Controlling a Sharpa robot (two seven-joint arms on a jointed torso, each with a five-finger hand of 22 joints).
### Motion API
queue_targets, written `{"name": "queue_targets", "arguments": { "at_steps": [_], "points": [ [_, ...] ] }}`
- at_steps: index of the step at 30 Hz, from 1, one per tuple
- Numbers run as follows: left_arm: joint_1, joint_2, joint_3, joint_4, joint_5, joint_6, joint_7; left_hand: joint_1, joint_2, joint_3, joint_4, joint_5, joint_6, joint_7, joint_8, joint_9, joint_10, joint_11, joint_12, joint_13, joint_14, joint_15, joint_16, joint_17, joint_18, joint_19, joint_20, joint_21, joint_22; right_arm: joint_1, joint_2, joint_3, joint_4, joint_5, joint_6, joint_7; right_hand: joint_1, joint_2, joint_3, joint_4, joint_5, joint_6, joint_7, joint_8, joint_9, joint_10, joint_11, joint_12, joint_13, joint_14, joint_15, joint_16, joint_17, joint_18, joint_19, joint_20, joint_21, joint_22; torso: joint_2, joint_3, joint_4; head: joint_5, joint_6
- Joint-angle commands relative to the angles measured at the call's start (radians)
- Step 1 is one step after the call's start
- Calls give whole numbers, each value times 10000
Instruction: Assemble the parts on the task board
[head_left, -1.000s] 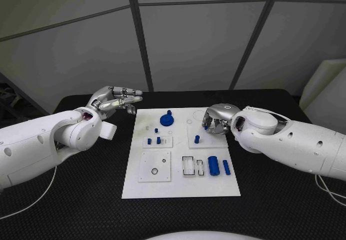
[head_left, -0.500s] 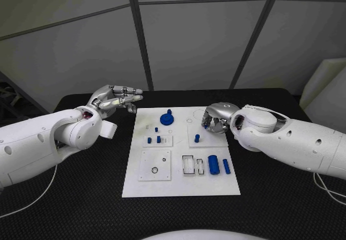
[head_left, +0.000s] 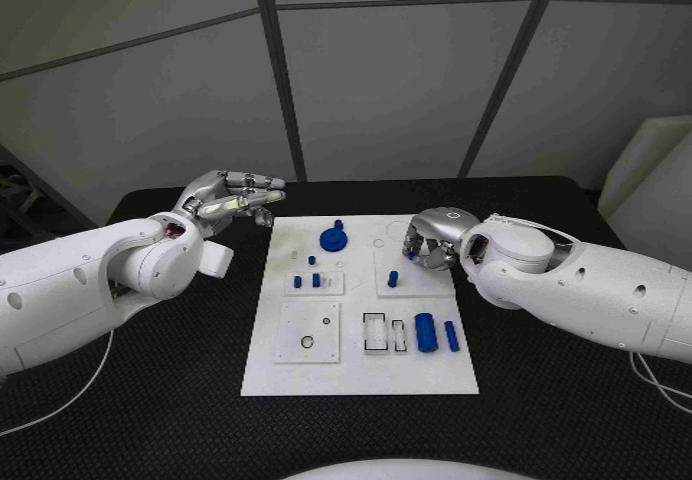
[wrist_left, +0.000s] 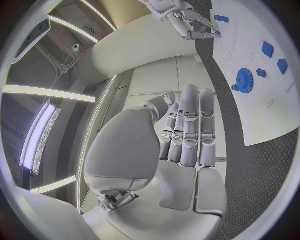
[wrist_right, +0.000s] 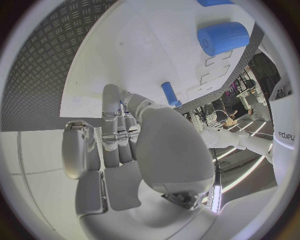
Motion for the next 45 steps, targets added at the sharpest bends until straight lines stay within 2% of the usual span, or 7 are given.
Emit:
{"name": "queue_targets", "arguments": {
  "at_steps": [1, 16, 23, 28, 33, 40, 45],
  "points": [
    [7, 13, 7, -2, 63, 133, 39, -32, 73, 12, -65, 68, -30, 46, -44, -17, -10, 33, -63, 9, -75, -28, -52, -9, -112, -61, -18, -51, -13, 23, -87, 8, 227, -144, -702, -27, -193, -47, 69, -4, -49, 90, -13, -37, 19, 43, 13, 14, -2, 73, -63, 90, 22, -139, 397, -75, 73, 1710, -7, -4, -2, -13, 22],
    [1, 48, 7, -39, 63, 159, -21, -29, 75, 8, -80, 73, -53, 58, -64, -23, -33, 43, -77, 6, -68, -23, -86, -24, -112, -62, -16, -65, -19, 29, -948, 54, 1816, 199, -1528, -77, -421, -137, 104, 19, -127, 134, -37, -45, 38, 46, 7, 18, -3, 10, -73, 195, 64, -139, 390, -73, 86, 1725, -9, -20, -3, 20, 66],
    [1, 129, 7, -64, 63, 172, -27, -29, 75, 8, -80, 73, -53, 58, -64, -23, -33, 43, -77, 6, -68, -23, -86, -24, -112, -62, -16, -65, -19, 26, -718, 61, 2432, 561, -1588, 84, -429, -138, 110, 20, -128, 136, -39, -46, 39, 45, 7, 17, -3, 5, -80, 201, 66, -136, 384, -75, 77, 1719, -7, -20, 21, 131, 64],
    [2, 292, 7, -121, 64, 167, -47, -39, 90, 7, -78, 74, -67, 66, -75, -27, -46, 51, -85, 6, -63, -18, -108, -34, -114, -63, -12, -75, -24, -11, -190, 57, 2633, 723, -1543, 301, -431, -134, 120, 18, -125, 134, -40, -49, 39, 40, 7, 15, -4, 2, -86, 206, 68, -136, 385, -78, 80, 1721, -13, -52, 51, 338, 12],
    [7, 550, 8, -199, 65, 135, -93, -45, 102, 8, -74, 74, -70, 69, -79, -29, -48, 53, -87, 6, -59, -15, -117, -38, -115, -63, -10, -79, -26, -311, 488, 55, 2636, 788, -1469, 554, -435, -124, 153, 6, -114, 122, -39, -60, 38, 23, 6, 9, -8, -6, -97, 247, 97, -134, 382, -86, 78, 1721, -5, -73, 46, 622, -66],
    [24, 820, 9, -324, 65, 73, -126, -49, 106, 6, -72, 73, -72, 70, -81, -29, -50, 55, -88, 6, -57, -13, -123, -40, -116, -63, -9, -82, -27, -669, 988, -47, 2337, 805, -1277, 717, -432, -130, 188, -19, -104, 99, -35, -75, 36, 2, 7, 6, -11, 0, -101, 366, 201, -144, 402, -92, 116, 1751, -15, -50, 23, 961, -191],
    [36, 959, 9, -411, 65, 24, -149, -58, 104, -5, -81, 69, -124, 85, -116, -42, -69, 65, -100, 6, -46, -7, -155, -53, -116, -64, -4, -100, -35, -881, 1303, -83, 2039, 709, -984, 739, -466, -150, 200, -25, -108, 83, -25, -83, 34, -19, 18, 5, -13, -8, -98, 383, 204, -144, 399, -94, 114, 1750, -4, -26, 18, 1085, -251]
  ]
}}
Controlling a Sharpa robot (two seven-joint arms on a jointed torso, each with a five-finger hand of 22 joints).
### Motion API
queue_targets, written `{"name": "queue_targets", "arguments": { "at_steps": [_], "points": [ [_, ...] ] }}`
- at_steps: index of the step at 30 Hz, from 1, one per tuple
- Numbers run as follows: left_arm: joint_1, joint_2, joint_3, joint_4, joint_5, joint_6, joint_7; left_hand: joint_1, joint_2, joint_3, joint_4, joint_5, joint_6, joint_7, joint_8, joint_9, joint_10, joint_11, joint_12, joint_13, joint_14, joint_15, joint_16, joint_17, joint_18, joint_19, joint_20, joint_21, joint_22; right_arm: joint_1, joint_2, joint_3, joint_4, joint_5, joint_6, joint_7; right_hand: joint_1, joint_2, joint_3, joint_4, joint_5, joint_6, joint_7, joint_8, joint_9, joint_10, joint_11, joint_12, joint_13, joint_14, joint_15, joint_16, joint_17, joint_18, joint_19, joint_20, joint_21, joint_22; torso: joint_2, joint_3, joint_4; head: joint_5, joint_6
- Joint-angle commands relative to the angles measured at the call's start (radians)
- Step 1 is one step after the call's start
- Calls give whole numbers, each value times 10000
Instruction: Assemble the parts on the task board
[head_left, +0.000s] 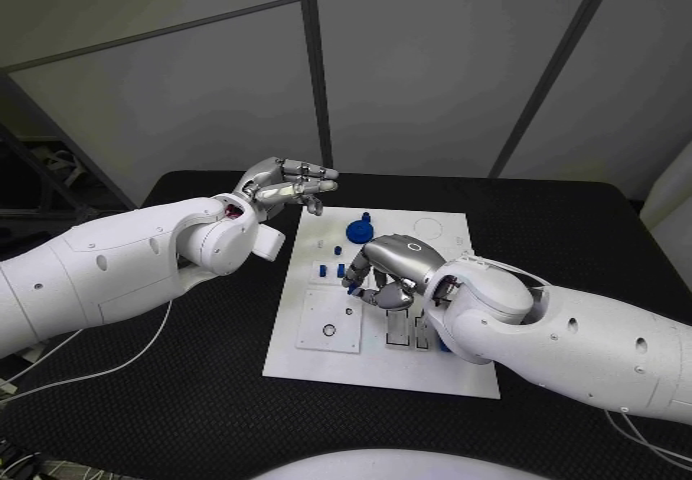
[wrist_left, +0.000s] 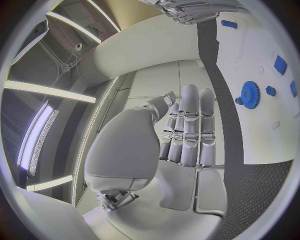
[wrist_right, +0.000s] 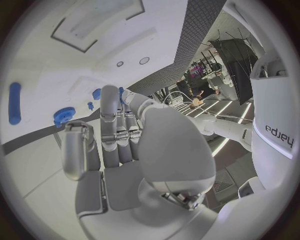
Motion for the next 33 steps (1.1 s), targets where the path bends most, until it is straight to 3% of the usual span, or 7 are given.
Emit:
{"name": "queue_targets", "arguments": {
  "at_steps": [1, 5, 12, 24, 33],
  "points": [
    [26, 62, 9, -42, 50, -17, -19, -18, 64, -31, -55, 30, -49, 12, -35, -13, -33, 29, -62, 8, -50, -11, -35, -13, -116, -65, -4, -61, -17, -66, 149, 0, -154, -49, 342, 235, -114, -5, 55, 11, -3, 26, 51, -25, 6, -36, 35, 1, -11, 28, -62, 47, 14, -147, 366, -58, 35, 1756, 8, 29, -24, 113, -53],
    [29, 103, 9, -64, 50, -8, -34, -18, 64, -31, -55, 30, -49, 12, -35, -13, -33, 29, -62, 8, -50, -11, -35, -13, -116, -65, -4, -61, -17, -147, 264, -8, -289, -154, 487, 218, -116, -8, 56, 10, -3, 25, 51, -26, 7, -39, 35, 1, -11, 26, -61, 49, 14, -147, 367, -58, 37, 1757, 14, 24, -2, 170, -112],
    [30, 122, 9, -74, 50, 7, -57, -21, 65, -34, -58, 29, -62, 16, -43, -16, -39, 32, -66, 7, -47, -9, -46, -17, -116, -65, -2, -66, -19, -245, 364, -17, -453, -264, 748, 171, -122, -10, 58, 9, -4, 24, 51, -26, 7, -42, 36, 0, -11, 26, -60, 54, 18, -147, 367, -58, 37, 1758, 25, 30, -32, 303, -240],
    [30, 110, 8, -96, 50, 35, -93, -21, 65, -34, -58, 29, -62, 16, -44, -16, -39, 32, -66, 7, -47, -9, -46, -17, -116, -65, -2, -66, -19, -282, 304, -20, -463, -376, 951, 107, -135, -11, 63, 11, -5, 22, 53, -27, 7, -49, 39, 1, -12, 20, -59, 46, 5, -145, 360, -58, 27, 1750, 6, 25, -19, 316, -324],
    [30, 101, 7, -125, 50, 49, -116, -21, 65, -34, -58, 29, -62, 16, -44, -16, -39, 32, -66, 7, -47, -9, -46, -17, -116, -65, -2, -66, -19, -285, 290, -21, -477, -386, 1044, 118, -135, -11, 63, 11, -5, 22, 53, -27, 7, -49, 39, 1, -12, 20, -59, 46, 5, -145, 360, -58, 27, 1750, 13, 20, -32, 291, -323]
  ]
}}
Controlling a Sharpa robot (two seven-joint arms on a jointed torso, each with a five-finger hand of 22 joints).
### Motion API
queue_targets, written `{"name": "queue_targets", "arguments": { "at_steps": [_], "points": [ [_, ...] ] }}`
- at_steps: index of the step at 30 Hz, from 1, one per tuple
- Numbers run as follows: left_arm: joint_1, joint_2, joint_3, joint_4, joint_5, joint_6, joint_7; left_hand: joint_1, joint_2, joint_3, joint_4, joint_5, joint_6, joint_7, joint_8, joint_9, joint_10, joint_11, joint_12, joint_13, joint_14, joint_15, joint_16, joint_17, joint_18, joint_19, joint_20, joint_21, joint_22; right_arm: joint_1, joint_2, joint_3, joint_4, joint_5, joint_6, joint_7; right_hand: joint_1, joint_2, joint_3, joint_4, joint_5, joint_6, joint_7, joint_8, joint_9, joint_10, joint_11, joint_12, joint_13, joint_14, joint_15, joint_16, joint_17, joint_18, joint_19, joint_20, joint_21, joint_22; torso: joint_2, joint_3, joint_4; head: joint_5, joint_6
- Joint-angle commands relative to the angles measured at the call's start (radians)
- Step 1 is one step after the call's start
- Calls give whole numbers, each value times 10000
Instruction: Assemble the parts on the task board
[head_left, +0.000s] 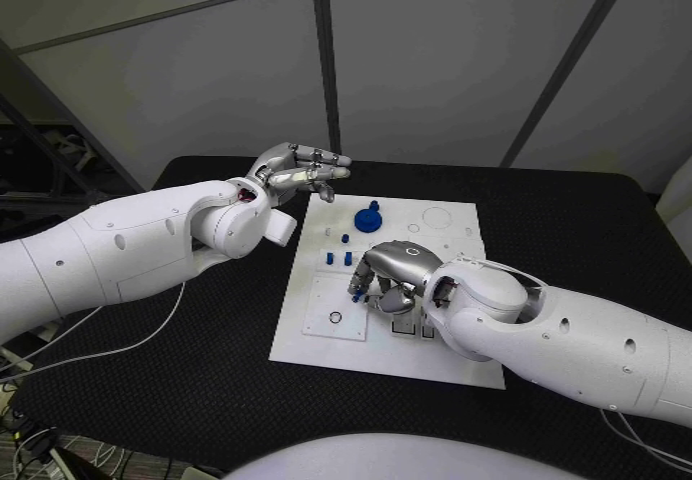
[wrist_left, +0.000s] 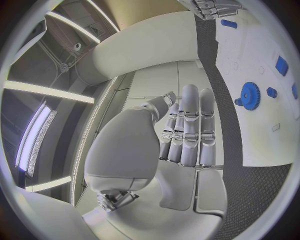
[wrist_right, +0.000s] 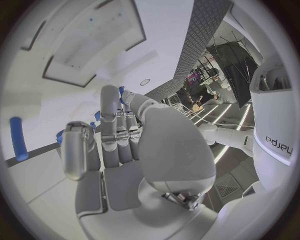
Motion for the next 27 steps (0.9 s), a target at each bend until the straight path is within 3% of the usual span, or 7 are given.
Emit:
{"name": "queue_targets", "arguments": {
  "at_steps": [1, 27],
  "points": [
    [19, -2, 7, -2, 46, 56, -1, -21, 65, -6, -31, 29, -63, 17, -41, -9, -39, 32, -67, 8, -62, -23, -48, -10, -116, -65, -2, -66, -13, 11, -12, -5, -2, -91, 172, 39, -95, 30, 66, 13, -3, 11, 39, 6, 11, -48, 38, 1, -11, 19, -59, 46, 0, -145, 361, -59, 28, 1751, 1, 3, -2, -1, -4],
    [20, -33, 7, 12, 46, 111, -87, -29, 76, -11, -31, 25, -74, 22, -51, -12, -49, 38, -73, 8, -57, -18, -71, -19, -117, -66, 3, -79, -19, 8, 245, -20, -147, -385, 479, -195, -231, -37, 79, 22, -31, -40, 46, -10, 9, -124, 56, -3, -17, -33, -45, 36, -43, -137, 336, -52, -2, 1731, -1, -4, 10, 0, -75]
  ]
}}
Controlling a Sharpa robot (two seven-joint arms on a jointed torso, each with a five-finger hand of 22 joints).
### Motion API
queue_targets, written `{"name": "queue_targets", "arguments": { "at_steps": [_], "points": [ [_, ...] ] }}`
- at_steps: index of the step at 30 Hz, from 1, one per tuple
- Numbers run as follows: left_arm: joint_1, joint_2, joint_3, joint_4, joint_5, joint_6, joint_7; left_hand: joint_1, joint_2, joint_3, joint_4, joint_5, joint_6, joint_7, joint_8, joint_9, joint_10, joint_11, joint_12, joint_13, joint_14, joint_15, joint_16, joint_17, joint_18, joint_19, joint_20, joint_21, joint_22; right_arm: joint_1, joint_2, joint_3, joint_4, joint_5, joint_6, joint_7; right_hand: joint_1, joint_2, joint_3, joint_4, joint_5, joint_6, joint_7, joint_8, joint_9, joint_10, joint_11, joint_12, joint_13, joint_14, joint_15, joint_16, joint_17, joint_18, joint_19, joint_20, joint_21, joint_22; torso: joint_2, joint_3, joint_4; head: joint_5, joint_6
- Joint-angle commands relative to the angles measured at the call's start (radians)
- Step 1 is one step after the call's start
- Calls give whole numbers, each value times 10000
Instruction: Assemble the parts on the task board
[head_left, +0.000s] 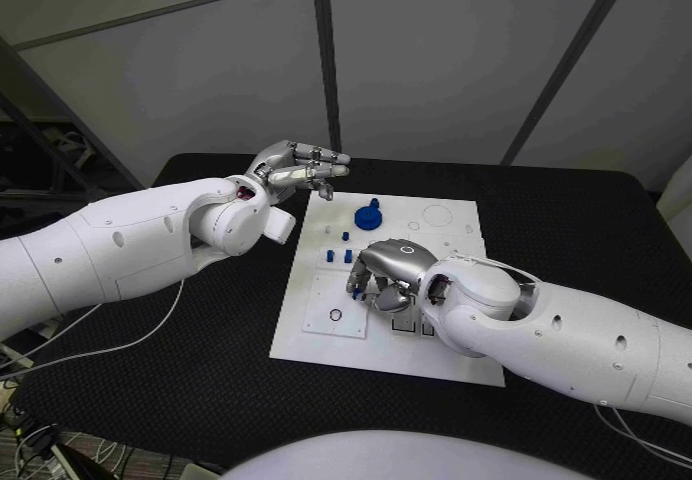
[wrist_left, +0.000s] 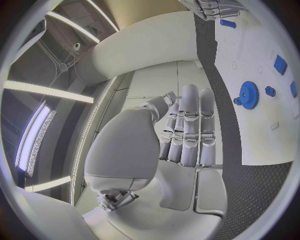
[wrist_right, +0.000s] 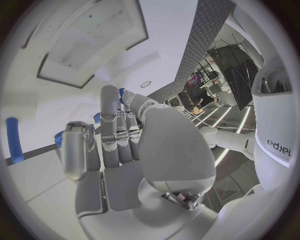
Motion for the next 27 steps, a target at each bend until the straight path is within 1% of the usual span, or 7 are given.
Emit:
{"name": "queue_targets", "arguments": {
  "at_steps": [1, 5, 9, 16, 20, 24, 27],
  "points": [
    [20, -6, 8, 14, 44, 106, -22, -29, 76, -11, -31, 25, -75, 23, -51, -15, -49, 38, -35, 8, -58, -19, -35, -9, -117, -67, 3, -37, -9, 7, 23, -13, 10, -156, 275, -95, -152, -51, 46, 1, -40, -62, 57, -1, -2, -129, 30, -13, -23, -44, -37, 34, -41, -134, 329, -47, -10, 1725, -2, -1, 5, -2, -8],
    [21, -10, 8, 14, 44, 122, -44, -29, 76, -11, -31, 25, -75, 23, -51, -15, -49, 38, -35, 8, -58, -19, -35, -9, -117, -67, 3, -37, -9, 7, 17, -41, 16, -177, 219, -131, -427, -290, 29, 86, -53, -350, 139, -34, -69, -588, 142, -21, -49, -116, 66, 51, -60, -101, 244, 12, -135, 1634, -12, -4, -1, 0, -13],
    [21, -15, 8, 12, 44, 138, -67, -31, 77, -14, -32, 22, -78, 24, -55, -15, -53, 40, -37, 9, -56, -17, -43, -12, -117, -67, 5, -42, -11, 7, -4, -66, 20, -186, -29, -103, -601, -599, 5, 115, -57, -654, 260, -23, -151, -1211, 301, -19, -42, -286, 178, -37, -140, 32, -71, 123, -636, 1255, -13, -3, -4, 1, -11],
    [22, -13, 8, 3, 44, 151, -97, -31, 77, -14, -32, 22, -78, 24, -55, -15, -53, 40, -37, 9, -56, -17, -43, -12, -117, -67, 5, -42, -11, 8, -42, -81, 70, -190, -390, -30, -702, -767, -124, 135, -88, -730, 317, -7, -184, -1561, 367, -11, -16, -324, 228, -88, -229, 95, -211, 197, -874, 1077, -13, -1, 1, -9, 4],
    [22, -11, 7, -7, 44, 153, -110, -31, 77, -14, -32, 22, -78, 24, -55, -15, -53, 40, -37, 9, -56, -17, -43, -12, -117, -67, 5, -42, -11, 7, -97, -83, 127, -173, -791, 55, -696, -823, -234, 126, -93, -832, 324, -20, -217, -1771, 389, -5, -3, -335, 248, -118, -285, 141, -310, 225, -1053, 941, -13, 5, -4, -10, 32],
    [22, -16, 7, -16, 44, 160, -124, -31, 77, -14, -32, 22, -78, 24, -55, -15, -53, 40, -37, 9, -56, -17, -43, -12, -117, -67, 5, -42, -11, 0, -245, -83, 264, -28, -1462, 259, -700, -843, -296, 132, -92, -878, 326, -22, -231, -1825, 391, 6, 9, -333, 253, -129, -312, 162, -350, 232, -1131, 882, -13, 9, -4, -17, 62],
    [21, -30, 6, -24, 44, 168, -135, -31, 77, -14, -32, 22, -78, 24, -55, -15, -53, 40, -37, 9, -56, -17, -43, -12, -117, -67, 5, -42, -11, -10, -569, -79, 586, 298, -2088, 528, -699, -864, -353, 139, -85, -955, 310, -29, -249, -1807, 383, 31, 31, -334, 251, -145, -340, 179, -382, 236, -1199, 829, -9, 9, -7, -23, 92]
  ]
}}
